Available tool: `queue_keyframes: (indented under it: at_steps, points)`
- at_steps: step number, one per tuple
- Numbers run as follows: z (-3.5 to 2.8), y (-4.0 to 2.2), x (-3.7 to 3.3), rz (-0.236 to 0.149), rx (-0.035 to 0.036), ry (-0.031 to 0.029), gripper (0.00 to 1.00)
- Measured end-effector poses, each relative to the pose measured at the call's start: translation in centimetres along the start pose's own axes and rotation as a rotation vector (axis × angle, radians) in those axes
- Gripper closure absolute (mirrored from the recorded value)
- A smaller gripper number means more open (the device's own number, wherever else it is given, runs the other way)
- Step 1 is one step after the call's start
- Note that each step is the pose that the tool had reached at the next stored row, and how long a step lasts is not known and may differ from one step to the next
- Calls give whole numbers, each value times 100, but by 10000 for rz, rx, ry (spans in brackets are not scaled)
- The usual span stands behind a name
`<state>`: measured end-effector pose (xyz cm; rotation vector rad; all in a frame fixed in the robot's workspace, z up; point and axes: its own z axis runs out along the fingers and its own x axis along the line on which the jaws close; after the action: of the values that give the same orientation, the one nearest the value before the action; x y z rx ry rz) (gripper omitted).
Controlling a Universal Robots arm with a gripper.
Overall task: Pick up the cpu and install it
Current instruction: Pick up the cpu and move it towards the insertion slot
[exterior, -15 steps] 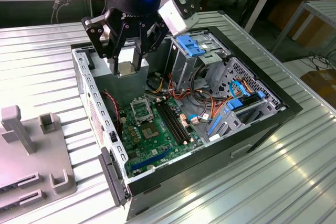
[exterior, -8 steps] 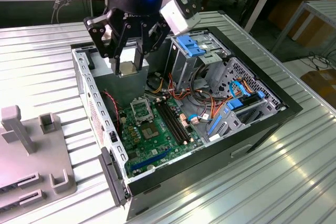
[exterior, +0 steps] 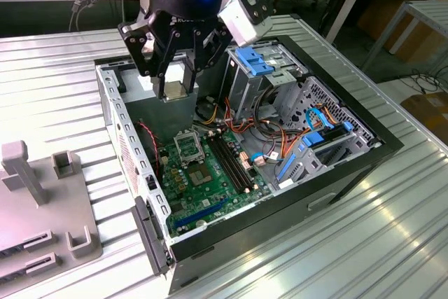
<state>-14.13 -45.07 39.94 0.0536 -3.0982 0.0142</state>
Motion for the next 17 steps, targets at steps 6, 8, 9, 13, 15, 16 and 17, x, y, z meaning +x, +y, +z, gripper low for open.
queue_keyframes:
  at_steps: [6, 8, 9, 13, 15, 16, 17]
  points:
    - [-3, -3, -74, 1, 0, 0, 53]
    - [-4, -3, -96, 1, 0, 0, 53]
    - [-4, -4, -105, 1, 0, 0, 53]
    - [-6, -5, -146, 0, 1, 0, 53]
    - [-7, -6, -170, 0, 1, 0, 53]
    - [-7, -7, -179, 0, 1, 0, 53]
    - [-7, -7, -185, 0, 1, 0, 53]
